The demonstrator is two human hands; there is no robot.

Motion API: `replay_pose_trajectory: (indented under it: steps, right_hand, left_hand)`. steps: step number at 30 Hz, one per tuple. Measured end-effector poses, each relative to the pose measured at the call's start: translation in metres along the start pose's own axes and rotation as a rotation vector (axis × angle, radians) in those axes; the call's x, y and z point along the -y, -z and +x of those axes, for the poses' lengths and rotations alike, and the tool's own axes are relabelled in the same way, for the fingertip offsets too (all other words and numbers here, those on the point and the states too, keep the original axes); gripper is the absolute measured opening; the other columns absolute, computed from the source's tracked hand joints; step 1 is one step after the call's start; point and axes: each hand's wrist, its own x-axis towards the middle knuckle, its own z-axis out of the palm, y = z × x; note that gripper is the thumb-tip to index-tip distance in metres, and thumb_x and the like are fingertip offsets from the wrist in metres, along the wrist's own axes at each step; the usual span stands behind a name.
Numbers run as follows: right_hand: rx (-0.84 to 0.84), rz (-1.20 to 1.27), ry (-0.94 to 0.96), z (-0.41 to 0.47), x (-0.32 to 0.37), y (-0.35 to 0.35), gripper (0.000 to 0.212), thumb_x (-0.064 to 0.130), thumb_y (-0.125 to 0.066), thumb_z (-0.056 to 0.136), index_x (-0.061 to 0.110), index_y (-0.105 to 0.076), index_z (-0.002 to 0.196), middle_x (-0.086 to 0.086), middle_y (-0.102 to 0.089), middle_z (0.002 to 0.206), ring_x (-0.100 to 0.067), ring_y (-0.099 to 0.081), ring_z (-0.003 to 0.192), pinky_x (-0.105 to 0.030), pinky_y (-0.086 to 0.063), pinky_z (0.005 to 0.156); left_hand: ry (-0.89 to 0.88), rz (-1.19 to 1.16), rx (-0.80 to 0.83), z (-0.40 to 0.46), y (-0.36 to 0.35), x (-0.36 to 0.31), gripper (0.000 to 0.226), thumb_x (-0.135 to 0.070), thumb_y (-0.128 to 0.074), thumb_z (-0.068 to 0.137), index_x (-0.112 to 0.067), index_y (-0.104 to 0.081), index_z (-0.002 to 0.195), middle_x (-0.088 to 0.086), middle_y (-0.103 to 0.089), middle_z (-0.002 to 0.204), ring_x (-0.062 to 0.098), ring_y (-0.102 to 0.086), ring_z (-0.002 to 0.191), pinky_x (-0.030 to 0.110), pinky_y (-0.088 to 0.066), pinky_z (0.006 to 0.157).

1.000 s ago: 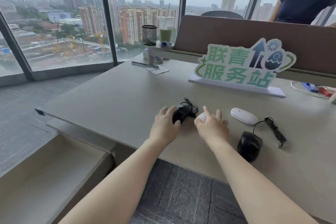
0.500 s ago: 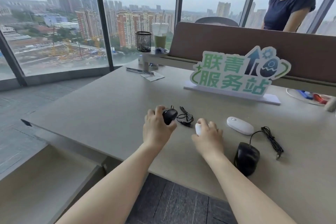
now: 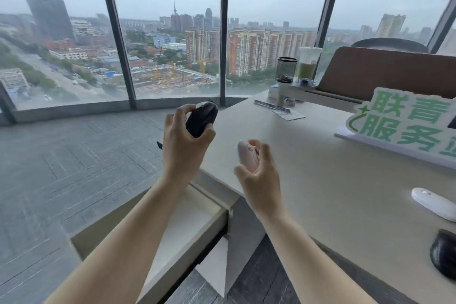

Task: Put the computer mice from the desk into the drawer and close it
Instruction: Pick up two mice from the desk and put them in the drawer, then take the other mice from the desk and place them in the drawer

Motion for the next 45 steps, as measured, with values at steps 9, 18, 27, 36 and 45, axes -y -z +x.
replay_pose_trajectory:
  steps: [9, 18, 27, 36, 45]
  right_hand:
    - [0.458, -0.227, -0.248, -0.019, -0.055, -0.142, 0.047, 0.014, -0.052, 0.082, 0.017, -0.045, 0.129, -0.011, -0.051, 0.132, -0.033, -0.048, 0.116, -0.046, -0.043, 0.097]
    - [0.722, -0.805, -0.393, 0.006, -0.158, -0.220, 0.055, 0.013, -0.048, 0.087, 0.021, -0.031, 0.139, -0.019, -0.038, 0.137, -0.036, -0.038, 0.121, -0.038, -0.043, 0.093]
    - [0.809, -0.991, -0.378, 0.007, -0.195, -0.243, 0.056, 0.012, -0.059, 0.087, 0.017, -0.030, 0.135, -0.021, -0.040, 0.133, -0.034, -0.048, 0.116, -0.044, -0.052, 0.092]
    - [0.481, -0.535, -0.091, 0.004, -0.107, -0.161, 0.028, 0.018, -0.048, 0.092, 0.014, -0.044, 0.120, -0.008, -0.055, 0.122, -0.030, -0.058, 0.103, -0.039, -0.047, 0.081]
    - [-0.211, -0.488, 0.055, 0.000, -0.048, 0.067, 0.017, 0.019, -0.050, 0.094, 0.024, -0.059, 0.108, 0.000, -0.073, 0.081, -0.023, -0.067, 0.072, -0.035, -0.052, 0.063]
  left_hand:
    - [0.260, 0.221, 0.025, -0.017, 0.053, 0.151, 0.044, -0.030, -0.066, 0.081, -0.022, -0.053, 0.123, 0.006, -0.049, 0.113, 0.020, -0.052, 0.094, 0.030, -0.041, 0.079]
    - [0.692, 0.493, 0.288, -0.064, 0.028, 0.290, 0.048, -0.041, -0.060, 0.082, -0.030, -0.048, 0.127, 0.009, -0.047, 0.119, 0.031, -0.052, 0.111, 0.033, -0.043, 0.081]
    - [0.681, 0.700, 0.451, -0.078, -0.003, 0.327, 0.059, -0.043, -0.065, 0.083, -0.026, -0.044, 0.135, 0.010, -0.045, 0.125, 0.033, -0.046, 0.115, 0.038, -0.044, 0.086]
    - [0.502, 0.372, 0.234, -0.052, -0.001, 0.251, 0.035, -0.027, -0.041, 0.097, -0.017, -0.056, 0.127, 0.012, -0.053, 0.128, 0.031, -0.053, 0.116, 0.035, -0.040, 0.092]
    - [0.033, -0.003, 0.379, -0.074, -0.115, 0.053, 0.023, -0.015, -0.051, 0.094, -0.015, -0.064, 0.113, -0.001, -0.062, 0.107, 0.014, -0.061, 0.088, 0.027, -0.045, 0.079]
